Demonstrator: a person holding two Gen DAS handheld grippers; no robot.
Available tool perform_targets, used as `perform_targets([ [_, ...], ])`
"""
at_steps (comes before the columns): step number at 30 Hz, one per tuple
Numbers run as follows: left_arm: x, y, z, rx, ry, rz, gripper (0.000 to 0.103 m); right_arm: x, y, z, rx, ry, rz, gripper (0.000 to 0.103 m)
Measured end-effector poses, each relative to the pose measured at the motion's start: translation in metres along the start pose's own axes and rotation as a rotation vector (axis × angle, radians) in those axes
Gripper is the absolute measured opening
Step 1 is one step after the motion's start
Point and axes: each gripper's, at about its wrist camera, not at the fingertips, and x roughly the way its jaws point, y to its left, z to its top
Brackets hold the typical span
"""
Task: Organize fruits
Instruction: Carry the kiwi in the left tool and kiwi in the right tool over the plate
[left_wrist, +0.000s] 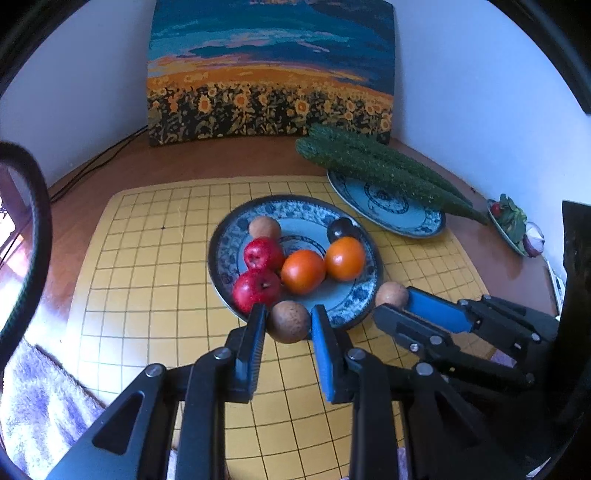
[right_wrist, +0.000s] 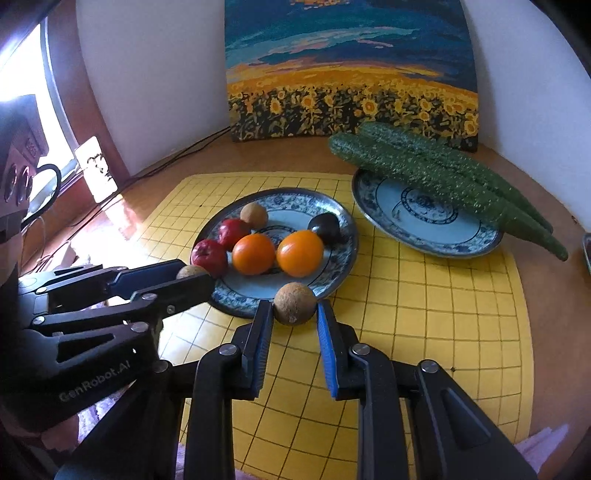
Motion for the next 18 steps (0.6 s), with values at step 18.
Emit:
perform_targets([
  [18,0.016,0.023,0.043,-0.033,-0.042,0.055,0.026,0.016,0.003,0.035,-0.026,-0.036,-0.005,0.026],
])
